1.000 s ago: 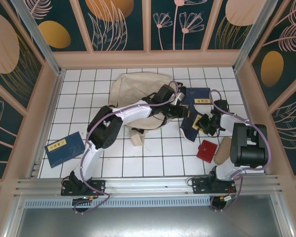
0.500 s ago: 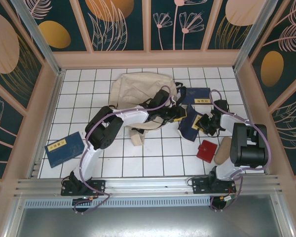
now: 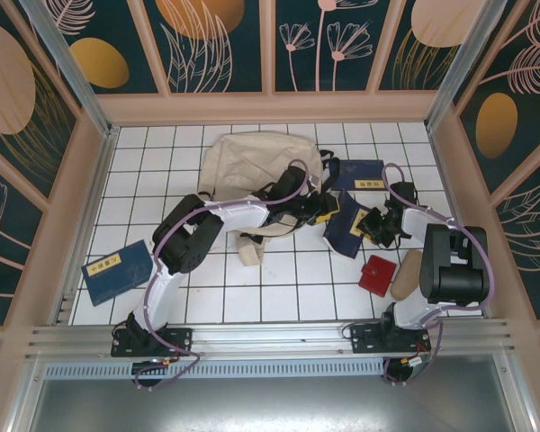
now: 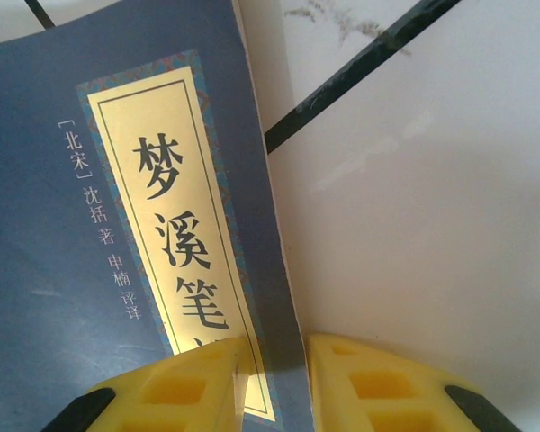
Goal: Pack the student bag
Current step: Pick up the book from the middle-right of the table.
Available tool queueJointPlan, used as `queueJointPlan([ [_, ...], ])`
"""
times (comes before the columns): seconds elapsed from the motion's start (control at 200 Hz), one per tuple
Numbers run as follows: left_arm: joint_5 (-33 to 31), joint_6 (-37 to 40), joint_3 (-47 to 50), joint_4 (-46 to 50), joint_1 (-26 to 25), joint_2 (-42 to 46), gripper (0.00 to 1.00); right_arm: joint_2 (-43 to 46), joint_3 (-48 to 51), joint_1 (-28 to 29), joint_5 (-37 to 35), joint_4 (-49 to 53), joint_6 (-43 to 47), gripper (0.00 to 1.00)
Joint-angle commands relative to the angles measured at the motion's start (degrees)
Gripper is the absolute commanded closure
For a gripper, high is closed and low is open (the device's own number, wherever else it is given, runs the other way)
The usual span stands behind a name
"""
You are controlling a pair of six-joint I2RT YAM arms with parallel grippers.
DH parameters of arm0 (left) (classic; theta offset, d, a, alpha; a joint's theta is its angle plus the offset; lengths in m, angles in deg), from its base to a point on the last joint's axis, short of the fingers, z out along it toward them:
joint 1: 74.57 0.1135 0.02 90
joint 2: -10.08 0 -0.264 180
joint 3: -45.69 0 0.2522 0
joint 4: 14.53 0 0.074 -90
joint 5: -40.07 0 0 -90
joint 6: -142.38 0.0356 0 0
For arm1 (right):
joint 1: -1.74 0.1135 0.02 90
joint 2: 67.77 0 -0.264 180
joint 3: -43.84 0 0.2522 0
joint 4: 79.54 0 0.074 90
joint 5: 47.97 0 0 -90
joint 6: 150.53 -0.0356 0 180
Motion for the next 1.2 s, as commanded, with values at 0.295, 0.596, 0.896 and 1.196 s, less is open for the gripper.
queueJointPlan([
  [0.295,5.76,-0.50,2.67,-0.73,-3.53,2.40,0.51,-4.05,-0.26,3.16,6.98,-6.43,2.30,0.77],
  [0.596,1.90,3.19,5.52,1.34,-0.52,6.23,0.54,-3.01,-2.75,6.47,10.82,-9.65,1.43,0.80],
  [0.896,-0.84,4.33,8.63,2.12,1.91,9.16,0.60,-3.68,-4.29,7.14,6.04,-7.08,1.46,0.80],
  [1.196,-0.50,4.30,10.92,1.20,1.99,10.47,0.97,-2.99,-4.85,7.33,6.56,-6.76,1.16,0.77],
])
